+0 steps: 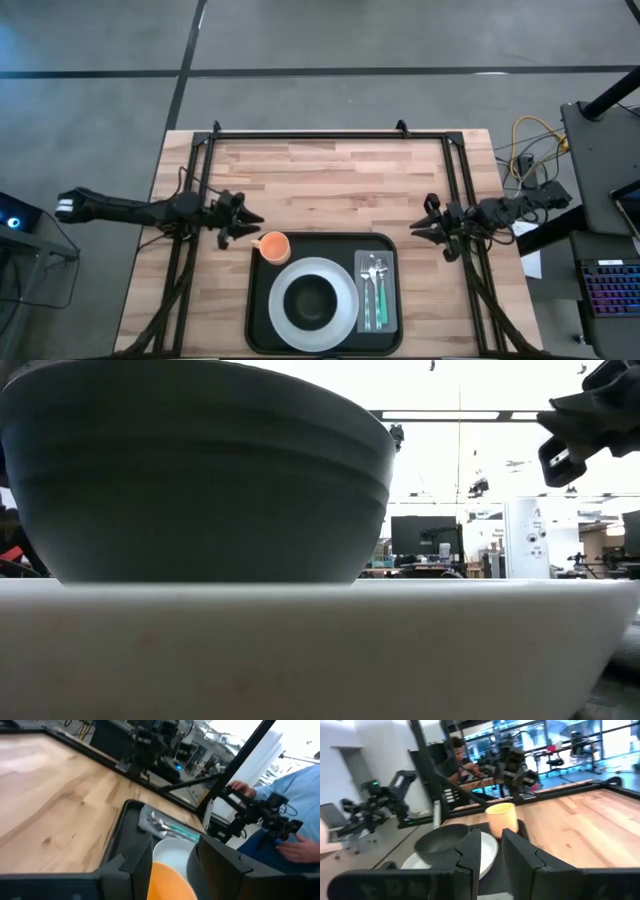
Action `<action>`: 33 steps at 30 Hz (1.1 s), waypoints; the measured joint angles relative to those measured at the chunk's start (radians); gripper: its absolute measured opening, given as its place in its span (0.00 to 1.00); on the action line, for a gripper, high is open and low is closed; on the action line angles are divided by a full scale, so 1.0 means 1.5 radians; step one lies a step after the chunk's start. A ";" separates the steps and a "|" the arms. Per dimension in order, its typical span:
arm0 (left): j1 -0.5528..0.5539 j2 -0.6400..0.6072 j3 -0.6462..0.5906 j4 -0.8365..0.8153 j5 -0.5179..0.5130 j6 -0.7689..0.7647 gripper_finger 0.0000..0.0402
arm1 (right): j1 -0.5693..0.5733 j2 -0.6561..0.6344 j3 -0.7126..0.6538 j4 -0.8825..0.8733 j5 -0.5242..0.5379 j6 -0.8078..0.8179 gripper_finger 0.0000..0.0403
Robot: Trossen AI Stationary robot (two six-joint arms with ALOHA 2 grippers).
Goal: Set up tray
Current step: Return to Home Position
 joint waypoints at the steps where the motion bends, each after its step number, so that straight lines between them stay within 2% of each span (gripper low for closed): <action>1: 0.000 0.006 0.000 0.000 0.000 0.000 0.35 | -0.010 0.000 0.000 0.000 0.000 0.000 0.17; 11: 0.000 0.062 0.000 0.000 0.000 0.000 0.35 | -0.158 0.000 0.000 -0.001 0.002 0.000 0.17; 25: 0.000 0.123 0.000 0.000 0.000 0.000 0.35 | -0.246 0.000 0.000 -0.001 0.002 0.000 0.17; 33: 0.000 0.150 0.000 0.000 0.000 0.000 0.35 | -0.262 0.000 0.000 -0.002 0.001 -0.003 0.17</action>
